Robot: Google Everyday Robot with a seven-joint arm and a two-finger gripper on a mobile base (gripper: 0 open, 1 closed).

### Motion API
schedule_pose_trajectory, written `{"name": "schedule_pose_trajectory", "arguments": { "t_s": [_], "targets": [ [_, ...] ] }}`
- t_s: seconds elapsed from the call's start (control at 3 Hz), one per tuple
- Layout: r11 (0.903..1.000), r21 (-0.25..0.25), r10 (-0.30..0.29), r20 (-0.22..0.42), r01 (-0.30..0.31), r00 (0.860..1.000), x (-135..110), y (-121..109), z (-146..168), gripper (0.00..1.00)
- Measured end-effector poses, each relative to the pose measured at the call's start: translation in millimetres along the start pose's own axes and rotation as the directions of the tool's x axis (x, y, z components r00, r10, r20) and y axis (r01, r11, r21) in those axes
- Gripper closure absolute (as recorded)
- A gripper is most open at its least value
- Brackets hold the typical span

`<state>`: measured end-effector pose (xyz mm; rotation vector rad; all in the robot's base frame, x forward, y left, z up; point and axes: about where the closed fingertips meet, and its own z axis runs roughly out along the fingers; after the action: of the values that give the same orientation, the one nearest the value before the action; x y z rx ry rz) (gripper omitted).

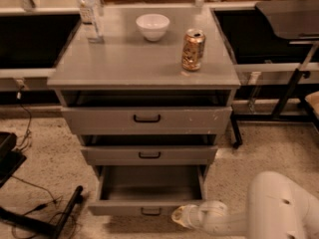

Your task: Close bottom drawer

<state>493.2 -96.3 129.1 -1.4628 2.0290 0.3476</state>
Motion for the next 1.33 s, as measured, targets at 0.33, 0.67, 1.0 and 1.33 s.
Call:
{"name": "schedule_pose_trajectory", "arguments": {
  "t_s": [0.33,0.67,1.0,1.33],
  "targets": [
    [1.0000,0.000,0.000,0.000,0.000,1.000,0.5,1.6,-0.7,1.00],
    [0.9997,0.015,-0.021,0.015,0.020,1.000,-12.7,-34.9,10.3,1.00],
    [0.9996,0.016,-0.022,0.016,0.022,1.000,-12.9,-35.3,10.1,1.00],
    [0.9983,0.036,-0.046,0.032,0.045,0.998,-28.0,-78.3,21.5,1.00]
  ]
}}
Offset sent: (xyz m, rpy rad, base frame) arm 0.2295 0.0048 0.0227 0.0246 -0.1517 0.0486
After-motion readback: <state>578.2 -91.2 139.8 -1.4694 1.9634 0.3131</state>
